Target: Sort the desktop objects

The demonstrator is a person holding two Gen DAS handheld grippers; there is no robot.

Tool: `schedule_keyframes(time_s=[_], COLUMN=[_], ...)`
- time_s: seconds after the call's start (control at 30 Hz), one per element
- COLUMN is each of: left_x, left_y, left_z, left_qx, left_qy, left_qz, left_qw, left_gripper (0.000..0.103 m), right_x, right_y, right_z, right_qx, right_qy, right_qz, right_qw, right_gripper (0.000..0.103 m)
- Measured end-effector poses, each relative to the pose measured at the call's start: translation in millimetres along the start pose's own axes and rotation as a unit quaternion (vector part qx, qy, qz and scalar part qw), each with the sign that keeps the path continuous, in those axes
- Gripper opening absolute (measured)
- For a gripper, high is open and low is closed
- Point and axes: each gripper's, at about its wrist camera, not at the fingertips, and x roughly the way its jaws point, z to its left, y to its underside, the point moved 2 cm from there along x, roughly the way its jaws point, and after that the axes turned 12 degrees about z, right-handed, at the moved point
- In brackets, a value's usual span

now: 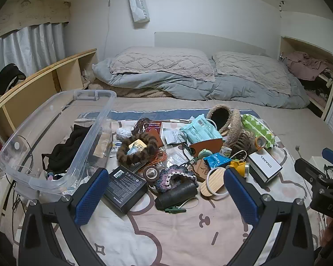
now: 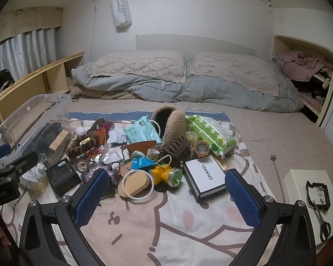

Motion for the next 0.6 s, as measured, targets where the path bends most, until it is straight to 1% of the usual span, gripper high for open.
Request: schedule_keyframes(time_s=[0.4, 0.43, 0.6], left_x=[-0.3, -0.3, -0.3], left_y=[0.1, 0.1, -0.1], left_z=[0.3, 0.2, 0.4], left_qx=[0.001, 0.001, 0.001], left_qy=[0.000, 0.000, -0.001], left_qz=[0.000, -0.001, -0.001], left_qw=[1.0000, 1.0000, 1.0000], left_gripper=[0.103, 0.103, 0.103], right_x=[-5.2, -2.0, -5.1], right_y=[2.6, -1.1, 0.2], right_z=[-4.2, 3.6, 4.2], right_qx=[0.001, -0.003, -0.004], right_qy=[-0.002, -0.001, -0.002], right_qz=[-0.002, -0.001, 0.000], right_qw=[1.000, 1.000, 1.000], right_gripper=[0.103, 0.103, 0.103])
